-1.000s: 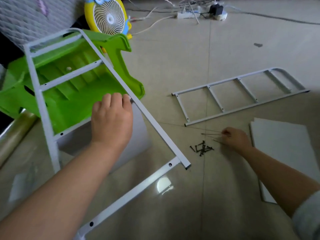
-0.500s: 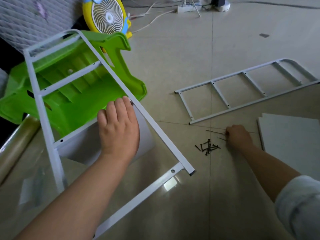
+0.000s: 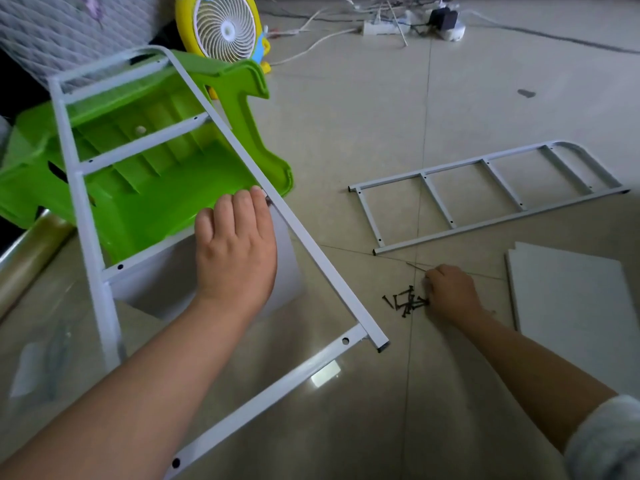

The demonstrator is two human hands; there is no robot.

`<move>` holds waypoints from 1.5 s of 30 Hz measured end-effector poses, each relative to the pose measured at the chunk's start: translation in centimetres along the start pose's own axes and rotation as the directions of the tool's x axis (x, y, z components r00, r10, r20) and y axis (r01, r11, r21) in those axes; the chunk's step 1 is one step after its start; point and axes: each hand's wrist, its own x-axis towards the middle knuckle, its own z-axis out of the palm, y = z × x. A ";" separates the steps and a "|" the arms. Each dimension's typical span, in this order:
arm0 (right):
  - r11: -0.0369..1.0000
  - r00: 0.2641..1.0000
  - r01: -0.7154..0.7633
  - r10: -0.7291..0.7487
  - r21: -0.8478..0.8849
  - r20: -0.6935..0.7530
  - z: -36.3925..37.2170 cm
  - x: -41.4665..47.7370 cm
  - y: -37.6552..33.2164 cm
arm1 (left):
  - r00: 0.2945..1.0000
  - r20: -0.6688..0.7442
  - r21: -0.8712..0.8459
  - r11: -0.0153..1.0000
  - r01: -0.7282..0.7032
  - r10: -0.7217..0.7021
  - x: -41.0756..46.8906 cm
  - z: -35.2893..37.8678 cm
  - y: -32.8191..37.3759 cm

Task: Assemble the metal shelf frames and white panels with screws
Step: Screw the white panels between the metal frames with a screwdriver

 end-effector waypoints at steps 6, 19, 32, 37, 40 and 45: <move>0.997 0.998 -0.068 0.068 0.032 0.006 -1.5 1.2 -0.2 | 1.000 0.023 -0.004 1.000 -0.006 0.006 0.1 -0.2 0.1; 0.995 0.947 0.081 -0.097 0.063 0.305 -0.5 2.2 -2.5 | 0.997 0.080 -0.023 1.000 0.001 0.000 0.2 -0.5 -0.1; 0.776 0.998 0.019 0.018 0.631 -0.053 -9.7 0.4 -6.9 | 0.982 0.145 -0.363 0.930 -0.061 0.121 0.7 -0.6 -3.5; 0.476 0.912 0.402 -0.133 0.782 -0.388 -20.1 -1.2 -16.4 | 0.851 0.493 -0.449 0.891 0.070 0.181 0.9 -1.2 -8.8; 0.461 0.787 0.616 -0.387 0.639 -0.480 -23.0 -2.3 -21.2 | 0.694 0.711 -0.342 0.919 0.198 0.115 0.3 -1.8 -11.5; 0.505 0.700 0.707 -0.603 0.495 -0.383 -24.4 -2.5 -26.3 | 0.562 0.808 -0.300 0.697 0.651 -0.177 -1.0 -3.3 -14.4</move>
